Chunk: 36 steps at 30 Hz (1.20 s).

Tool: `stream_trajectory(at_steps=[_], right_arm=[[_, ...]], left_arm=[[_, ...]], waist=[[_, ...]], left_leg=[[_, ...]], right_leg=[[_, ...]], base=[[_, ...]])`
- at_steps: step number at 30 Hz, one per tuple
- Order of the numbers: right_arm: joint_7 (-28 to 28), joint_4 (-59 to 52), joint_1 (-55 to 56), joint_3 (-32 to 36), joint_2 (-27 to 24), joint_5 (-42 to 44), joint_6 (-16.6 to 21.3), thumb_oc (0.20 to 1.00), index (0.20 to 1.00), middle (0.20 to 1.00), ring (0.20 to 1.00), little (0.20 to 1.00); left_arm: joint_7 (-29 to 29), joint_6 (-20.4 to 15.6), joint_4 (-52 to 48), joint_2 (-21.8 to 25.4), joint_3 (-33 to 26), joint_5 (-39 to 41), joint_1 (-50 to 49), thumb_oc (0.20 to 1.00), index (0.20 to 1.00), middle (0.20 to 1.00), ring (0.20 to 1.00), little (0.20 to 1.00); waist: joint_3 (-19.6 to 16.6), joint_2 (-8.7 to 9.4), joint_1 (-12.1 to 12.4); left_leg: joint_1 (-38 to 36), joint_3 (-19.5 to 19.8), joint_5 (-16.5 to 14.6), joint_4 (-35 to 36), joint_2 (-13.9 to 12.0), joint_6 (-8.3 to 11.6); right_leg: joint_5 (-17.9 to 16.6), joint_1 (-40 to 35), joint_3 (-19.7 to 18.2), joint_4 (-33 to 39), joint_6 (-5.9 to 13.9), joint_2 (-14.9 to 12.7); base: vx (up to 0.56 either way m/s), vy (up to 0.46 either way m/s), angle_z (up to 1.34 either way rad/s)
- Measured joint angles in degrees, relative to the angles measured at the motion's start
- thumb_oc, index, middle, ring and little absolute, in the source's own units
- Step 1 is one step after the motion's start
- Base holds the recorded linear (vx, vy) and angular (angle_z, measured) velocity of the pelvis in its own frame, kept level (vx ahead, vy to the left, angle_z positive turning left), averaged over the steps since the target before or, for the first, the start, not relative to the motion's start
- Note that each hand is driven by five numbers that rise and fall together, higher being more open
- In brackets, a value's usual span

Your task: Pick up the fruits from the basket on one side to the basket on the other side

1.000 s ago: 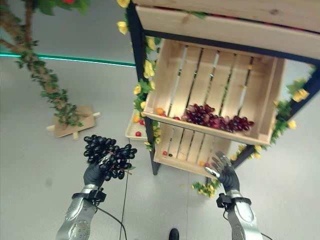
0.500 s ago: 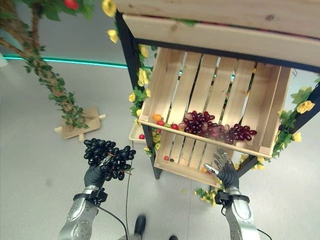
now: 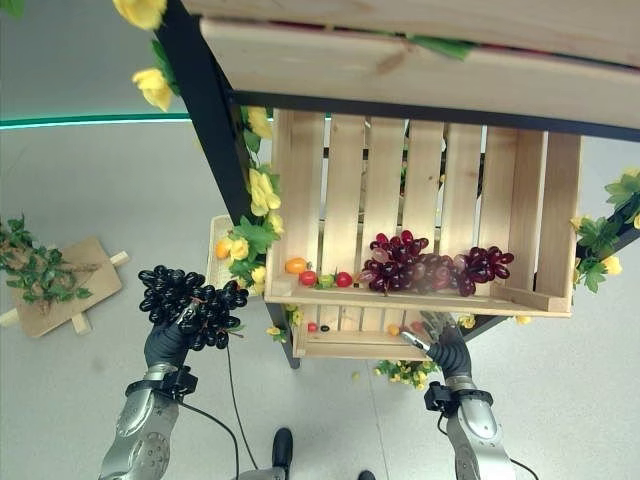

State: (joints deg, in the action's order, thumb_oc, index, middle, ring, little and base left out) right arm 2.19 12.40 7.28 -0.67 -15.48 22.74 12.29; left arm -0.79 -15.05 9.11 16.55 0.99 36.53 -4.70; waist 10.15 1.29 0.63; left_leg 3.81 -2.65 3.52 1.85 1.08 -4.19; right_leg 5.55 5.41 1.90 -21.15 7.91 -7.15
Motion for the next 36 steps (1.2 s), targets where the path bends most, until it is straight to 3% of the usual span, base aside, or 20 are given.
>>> stream_trajectory(at_steps=[1,2,5,6,9,10,12,14,18,26,36], right_arm=[[0.0,-0.1,0.6,0.0,0.1,-0.2,-0.1,1.000,1.000,1.000,1.000,1.000],[-0.1,-0.2,0.8,0.0,0.0,-0.3,-0.1,1.000,1.000,1.000,1.000,1.000],[-0.2,-0.4,0.9,0.3,-0.4,-0.5,-0.1,1.000,1.000,1.000,1.000,1.000],[-0.3,-0.7,1.3,0.3,-0.6,-0.9,-0.1,1.000,1.000,1.000,1.000,1.000],[-0.9,-0.2,2.9,0.8,-0.4,-1.4,-0.1,1.000,1.000,1.000,1.000,1.000],[-1.0,0.1,3.0,0.8,-0.6,-1.8,-0.1,1.000,1.000,1.000,1.000,1.000],[-1.2,0.4,3.0,0.8,-1.0,-2.5,-0.2,1.000,1.000,1.000,1.000,1.000],[-1.2,0.8,3.0,0.6,-1.2,-3.3,-0.2,1.000,1.000,1.000,1.000,1.000],[-1.2,1.0,3.2,0.0,-1.2,-4.3,-0.2,1.000,1.000,1.000,1.000,1.000],[-3.5,1.7,3.6,0.7,-1.4,-5.4,-0.2,1.000,1.000,1.000,1.000,1.000],[-6.7,4.8,3.2,-0.9,-1.4,-5.8,-0.2,1.000,1.000,1.000,1.000,1.000]], left_arm=[[0.0,-0.1,-0.1,0.4,0.0,-0.5,-0.1,0.200,0.200,0.200,0.200,0.200],[0.1,-0.2,-0.2,0.5,-0.2,-1.0,-0.2,0.200,0.200,0.200,0.200,0.200],[0.4,-0.4,-0.2,1.4,-0.8,-1.6,-0.5,0.200,0.200,0.200,0.200,0.200],[0.4,-0.4,-0.2,1.4,-1.3,-2.0,-0.6,0.200,0.200,0.200,0.200,0.200],[0.3,-0.4,-0.2,1.3,-1.3,-2.0,-1.8,0.200,0.200,0.200,0.200,0.200],[0.3,-0.4,-0.2,1.1,-1.4,-2.0,-2.1,0.200,0.200,0.200,0.200,0.200],[0.3,-0.4,-0.9,-0.2,-1.4,-2.0,-3.3,0.200,0.200,0.200,0.200,0.200],[0.0,-0.3,-1.2,-1.1,-1.2,-2.0,-3.4,0.200,0.200,0.200,0.200,0.200],[-0.1,-0.3,-1.9,-0.9,-1.1,-2.1,-3.0,0.200,0.200,0.200,0.200,0.200],[-2.2,0.2,-9.7,5.2,4.1,-2.1,-3.9,0.200,0.200,0.200,0.200,0.200],[-2.1,3.3,-10.1,9.7,9.2,-2.0,5.6,0.200,0.200,0.200,0.200,0.200]], waist=[[-0.2,0.07,-0.1],[-0.3,0.22,0.0],[-0.3,0.45,-1.1],[-0.5,1.20,-1.3],[-1.8,3.48,-1.1],[-2.0,3.62,-1.1],[-2.3,2.33,-0.7],[-2.8,1.15,0.2],[-3.0,0.63,0.0],[-3.3,0.85,0.1],[-4.5,2.75,0.1]], left_leg=[[-0.7,-0.5,-0.2,0.4,0.5,-0.19],[-0.8,-0.8,-0.3,0.5,0.7,-0.21],[-1.0,-0.9,0.0,1.5,0.6,0.39],[-1.3,-0.8,0.2,1.5,0.9,0.74],[-3.2,0.4,-0.5,1.5,2.5,2.03],[-3.5,1.2,-0.8,1.5,2.6,2.43],[-4.0,1.5,-1.4,1.6,1.1,3.65],[-4.2,2.5,-1.8,1.4,-0.3,4.66],[-4.1,3.6,-1.8,1.6,-1.8,5.53],[-4.0,4.9,-1.2,2.6,-1.5,5.56],[-3.3,6.5,0.0,3.0,-0.9,5.43]], right_leg=[[1.0,2.3,3.4,-3.7,-0.20,-1.7],[1.5,3.0,4.2,-3.2,-0.27,-2.6],[0.7,4.7,6.0,8.7,0.63,-3.4],[-1.5,4.2,6.4,13.5,1.11,-3.2],[-7.6,0.4,6.2,21.2,0.12,-3.0],[-11.0,-0.5,6.0,22.5,-1.70,-2.9],[-12.3,-2.9,6.7,26.2,-2.86,-1.0],[-12.1,-3.6,6.8,26.5,-4.07,0.6],[-11.4,-4.1,8.1,26.5,-4.97,1.9],[-11.0,-4.2,9.4,26.5,-4.69,1.6],[-11.2,-4.3,9.6,26.5,-4.43,1.1]], base=[[0.14,0.045,-0.14],[0.21,-0.043,-0.15],[0.20,-0.095,-0.04],[0.10,-0.059,0.17],[0.11,-0.062,0.34],[0.16,-0.086,0.37],[0.10,-0.057,0.06],[0.07,-0.046,0.02],[0.05,-0.046,0.12],[0.02,-0.031,0.11],[0.03,-0.030,0.10]])
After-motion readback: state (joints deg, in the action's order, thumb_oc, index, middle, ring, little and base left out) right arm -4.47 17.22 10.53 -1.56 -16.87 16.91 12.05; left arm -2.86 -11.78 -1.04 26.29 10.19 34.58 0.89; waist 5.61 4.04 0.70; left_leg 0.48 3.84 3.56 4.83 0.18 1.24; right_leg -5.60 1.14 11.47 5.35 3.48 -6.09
